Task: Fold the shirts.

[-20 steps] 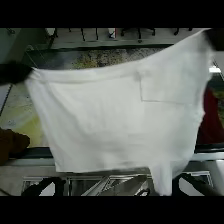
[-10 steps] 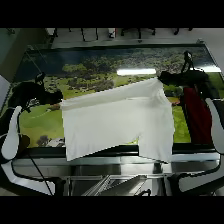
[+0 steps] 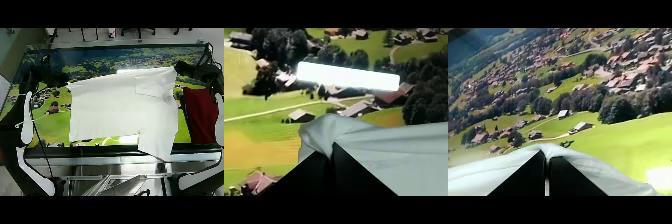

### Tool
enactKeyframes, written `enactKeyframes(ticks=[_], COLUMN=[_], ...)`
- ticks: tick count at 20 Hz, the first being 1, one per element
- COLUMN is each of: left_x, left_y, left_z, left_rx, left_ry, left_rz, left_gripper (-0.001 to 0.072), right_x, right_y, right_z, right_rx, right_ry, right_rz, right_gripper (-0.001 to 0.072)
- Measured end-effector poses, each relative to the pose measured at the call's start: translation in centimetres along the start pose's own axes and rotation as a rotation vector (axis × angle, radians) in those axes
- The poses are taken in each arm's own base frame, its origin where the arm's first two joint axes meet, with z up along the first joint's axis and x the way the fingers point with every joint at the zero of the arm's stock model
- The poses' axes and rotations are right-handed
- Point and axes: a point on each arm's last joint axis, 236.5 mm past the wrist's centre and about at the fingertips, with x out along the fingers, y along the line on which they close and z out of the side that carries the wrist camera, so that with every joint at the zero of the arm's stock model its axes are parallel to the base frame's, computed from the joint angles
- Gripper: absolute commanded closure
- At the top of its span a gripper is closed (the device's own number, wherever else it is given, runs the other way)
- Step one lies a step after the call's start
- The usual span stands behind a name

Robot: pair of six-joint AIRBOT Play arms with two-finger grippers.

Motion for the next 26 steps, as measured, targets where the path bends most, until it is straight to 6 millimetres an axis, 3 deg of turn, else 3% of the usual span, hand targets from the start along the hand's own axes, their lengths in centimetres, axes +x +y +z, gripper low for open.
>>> enactKeyframes(ticks=[6, 13, 17, 21, 22, 23, 24, 25, 26], left_x=[1.4, 4.7, 5.4, 5.7, 5.7, 5.8, 5.8, 5.8, 5.7], left_y=[-2.6, -2.5, -2.2, -2.5, -2.6, -2.7, -2.7, -2.8, -2.8], left_z=[-2.4, -6.1, -6.9, -7.2, -7.1, -7.2, -7.2, -7.2, -7.4], left_rx=[0.036, 0.023, 0.017, 0.019, 0.018, 0.019, 0.020, 0.021, 0.021], left_ry=[0.074, 0.131, 0.141, 0.139, 0.137, 0.136, 0.136, 0.138, 0.147], left_rz=[-0.010, -0.002, 0.002, -0.003, -0.005, -0.005, -0.006, -0.006, -0.006], left_gripper=[0.0693, 0.0693, 0.0693, 0.0693, 0.0692, 0.0610, 0.0259, 0.0000, -0.0001], right_x=[-1.1, -1.9, -2.0, -1.9, -1.8, -1.8, -1.7, -1.7, -1.8], right_y=[-3.6, -8.0, -9.1, -9.3, -9.1, -8.9, -8.7, -8.2, -7.8], right_z=[-4.7, -11.0, -13.8, -14.9, -15.0, -15.1, -15.1, -15.1, -15.0], right_rx=[-0.157, -0.197, -0.181, -0.164, -0.155, -0.144, -0.133, -0.112, -0.093], right_ry=[0.226, 0.434, 0.507, 0.533, 0.536, 0.535, 0.534, 0.534, 0.531], right_rz=[-0.105, -0.215, -0.225, -0.223, -0.216, -0.207, -0.199, -0.188, -0.179], right_gripper=[0.0692, 0.0692, 0.0691, 0.0689, 0.0621, 0.0423, 0.0356, 0.0337, 0.0338])
